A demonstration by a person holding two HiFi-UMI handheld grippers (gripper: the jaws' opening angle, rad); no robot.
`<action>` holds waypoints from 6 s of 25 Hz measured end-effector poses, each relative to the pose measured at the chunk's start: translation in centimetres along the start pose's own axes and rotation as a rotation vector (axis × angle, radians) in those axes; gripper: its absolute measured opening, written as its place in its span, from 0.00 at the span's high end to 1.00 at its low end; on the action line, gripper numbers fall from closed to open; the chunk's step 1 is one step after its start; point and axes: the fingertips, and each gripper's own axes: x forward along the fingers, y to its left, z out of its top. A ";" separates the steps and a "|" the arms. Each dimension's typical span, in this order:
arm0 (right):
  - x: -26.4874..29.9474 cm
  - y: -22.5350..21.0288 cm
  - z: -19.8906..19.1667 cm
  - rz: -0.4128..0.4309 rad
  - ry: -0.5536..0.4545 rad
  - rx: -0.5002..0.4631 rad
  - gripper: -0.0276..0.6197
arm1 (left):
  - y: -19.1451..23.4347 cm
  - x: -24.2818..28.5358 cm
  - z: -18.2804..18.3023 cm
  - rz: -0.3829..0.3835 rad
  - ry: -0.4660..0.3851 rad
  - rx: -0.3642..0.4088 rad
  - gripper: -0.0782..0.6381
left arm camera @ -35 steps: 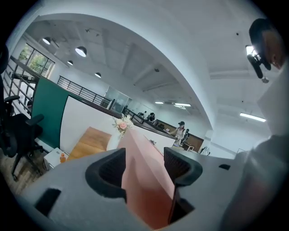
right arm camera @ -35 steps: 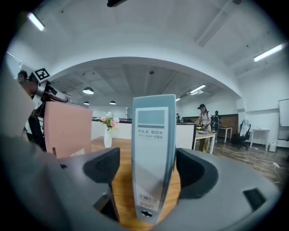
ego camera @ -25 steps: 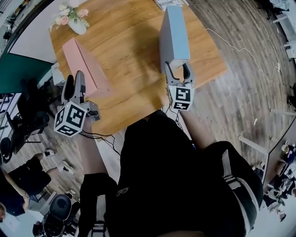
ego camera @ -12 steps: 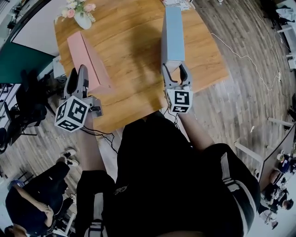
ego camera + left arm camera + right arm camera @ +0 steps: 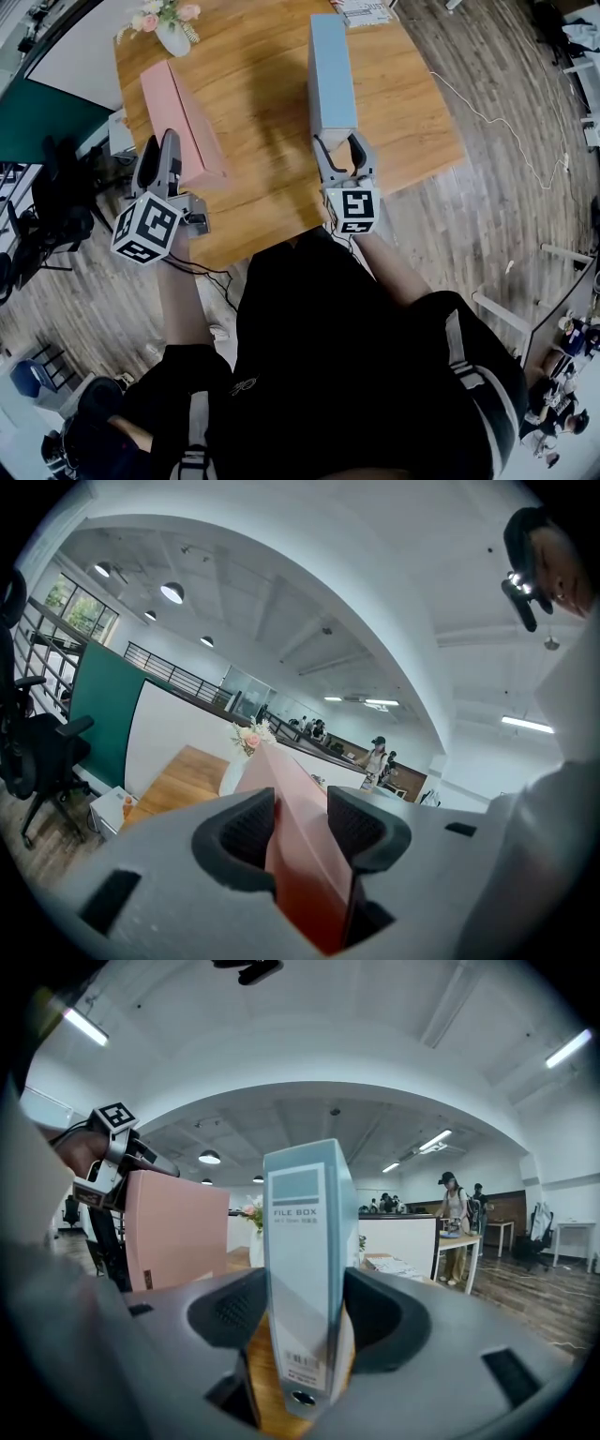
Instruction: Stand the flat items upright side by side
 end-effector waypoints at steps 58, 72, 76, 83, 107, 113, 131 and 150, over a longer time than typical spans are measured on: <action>2.7 18.3 1.9 0.385 -0.033 0.004 0.55 | 0.8 -0.1 -0.1 -0.041 0.010 -0.015 0.63; 3.0 20.5 2.1 0.438 -0.037 0.019 0.54 | 0.9 0.0 -0.1 -0.057 0.018 -0.016 0.63; 3.1 20.9 2.1 0.462 -0.040 0.037 0.54 | 0.8 0.1 -0.2 -0.064 0.020 -0.015 0.63; 3.1 21.0 2.2 0.476 -0.037 0.046 0.54 | 0.8 0.1 -0.1 -0.070 0.018 -0.018 0.62; 3.7 22.9 -2.3 0.683 0.078 -0.047 0.23 | 0.7 0.5 -0.1 -0.060 0.002 -0.052 0.62; 4.4 23.4 -5.2 0.572 0.179 -0.155 0.16 | 0.7 0.5 -0.1 -0.061 -0.003 -0.061 0.62; 5.7 23.7 -5.1 0.535 0.147 -0.143 0.36 | 2.1 0.1 0.3 -0.053 -0.021 -0.104 0.63; 4.1 23.5 -5.7 0.563 0.151 -0.122 0.31 | 2.2 -0.7 0.5 -0.080 -0.038 -0.109 0.55</action>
